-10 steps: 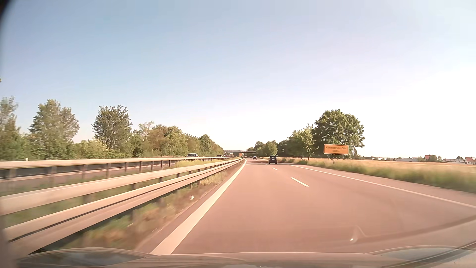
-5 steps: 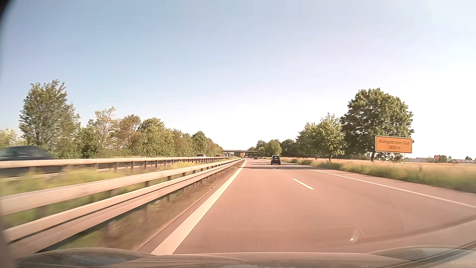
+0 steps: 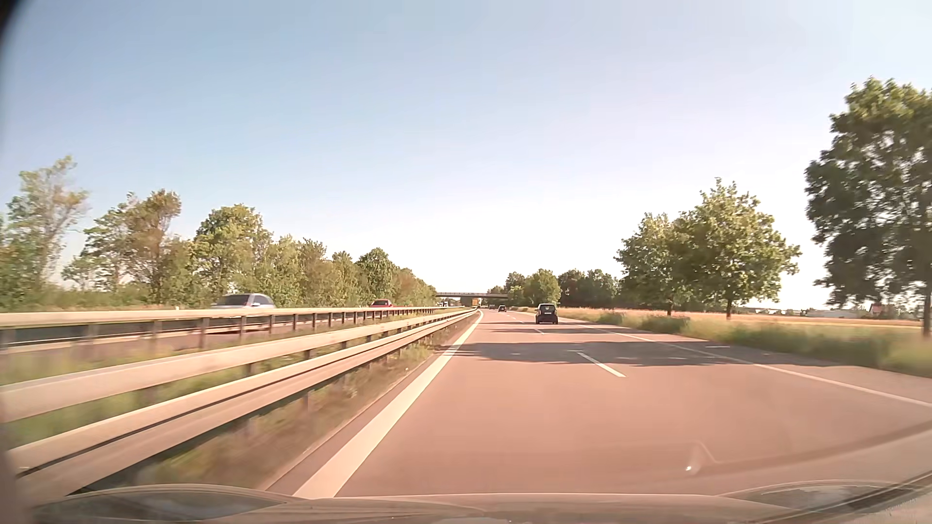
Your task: Follow the waypoints while adhering to traffic rules and regulations
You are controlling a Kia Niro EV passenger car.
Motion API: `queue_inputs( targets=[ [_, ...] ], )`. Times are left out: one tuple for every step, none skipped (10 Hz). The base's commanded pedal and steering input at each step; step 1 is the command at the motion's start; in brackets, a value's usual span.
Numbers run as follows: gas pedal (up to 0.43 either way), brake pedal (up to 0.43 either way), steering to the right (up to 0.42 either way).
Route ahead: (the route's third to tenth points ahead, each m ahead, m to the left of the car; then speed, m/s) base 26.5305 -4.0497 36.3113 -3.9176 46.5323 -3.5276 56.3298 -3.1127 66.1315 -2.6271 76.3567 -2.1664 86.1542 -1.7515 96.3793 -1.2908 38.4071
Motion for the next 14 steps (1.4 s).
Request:
queue_inputs(
  targets=[
    [0.398,0.012,-0.001],
    [0.398,0.012,-0.001],
    [0.398,0.012,-0.002],
    [0.398,0.012,-0.002],
    [0.398,0.012,-0.002],
    [0.398,0.012,-0.002],
    [0.398,0.012,-0.002],
    [0.398,0.012,-0.002],
    [0.398,0.012,-0.002],
    [0.398,0.012,-0.001],
    [0.398,0.012,-0.001],
    [0.398,0.012,-0.001],
    [0.398,0.012,-0.001],
    [0.398,0.012,0.0]
  ],
)
